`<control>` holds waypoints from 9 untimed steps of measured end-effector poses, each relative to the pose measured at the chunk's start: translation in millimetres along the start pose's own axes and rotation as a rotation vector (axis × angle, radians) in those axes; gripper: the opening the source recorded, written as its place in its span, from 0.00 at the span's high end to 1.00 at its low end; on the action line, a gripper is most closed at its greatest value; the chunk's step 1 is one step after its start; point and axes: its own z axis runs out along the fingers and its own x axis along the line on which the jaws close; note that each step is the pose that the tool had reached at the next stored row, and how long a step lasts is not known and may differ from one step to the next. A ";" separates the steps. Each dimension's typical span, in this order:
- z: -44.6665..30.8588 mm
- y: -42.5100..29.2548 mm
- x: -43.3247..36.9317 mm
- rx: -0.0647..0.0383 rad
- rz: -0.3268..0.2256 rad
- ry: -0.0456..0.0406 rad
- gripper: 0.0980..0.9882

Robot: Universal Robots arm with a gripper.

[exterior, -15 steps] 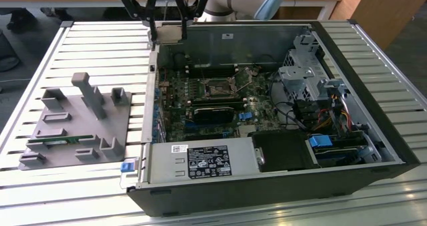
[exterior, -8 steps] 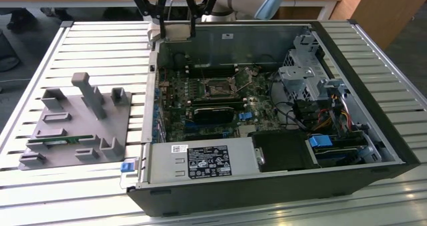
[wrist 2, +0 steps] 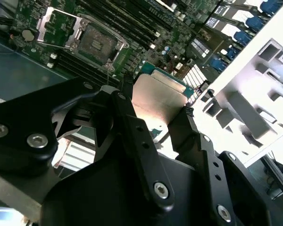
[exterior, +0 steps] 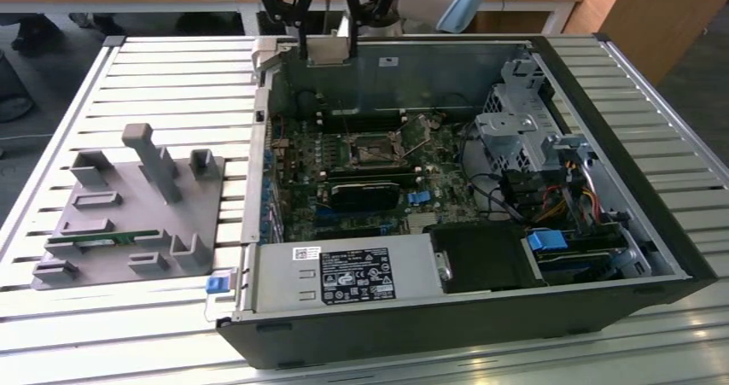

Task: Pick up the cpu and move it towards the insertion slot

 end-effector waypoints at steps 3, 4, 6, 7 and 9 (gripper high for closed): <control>0.3 6.3 -22.5 0.000 0.000 0.0000 0.50; 0.3 7.3 -26.3 0.000 0.000 0.0000 0.50; 0.5 9.3 -34.0 0.000 0.000 0.0001 0.50; 0.6 10.2 -37.4 0.000 0.000 0.0000 0.50; 0.6 11.7 -43.5 0.000 0.000 0.0000 0.50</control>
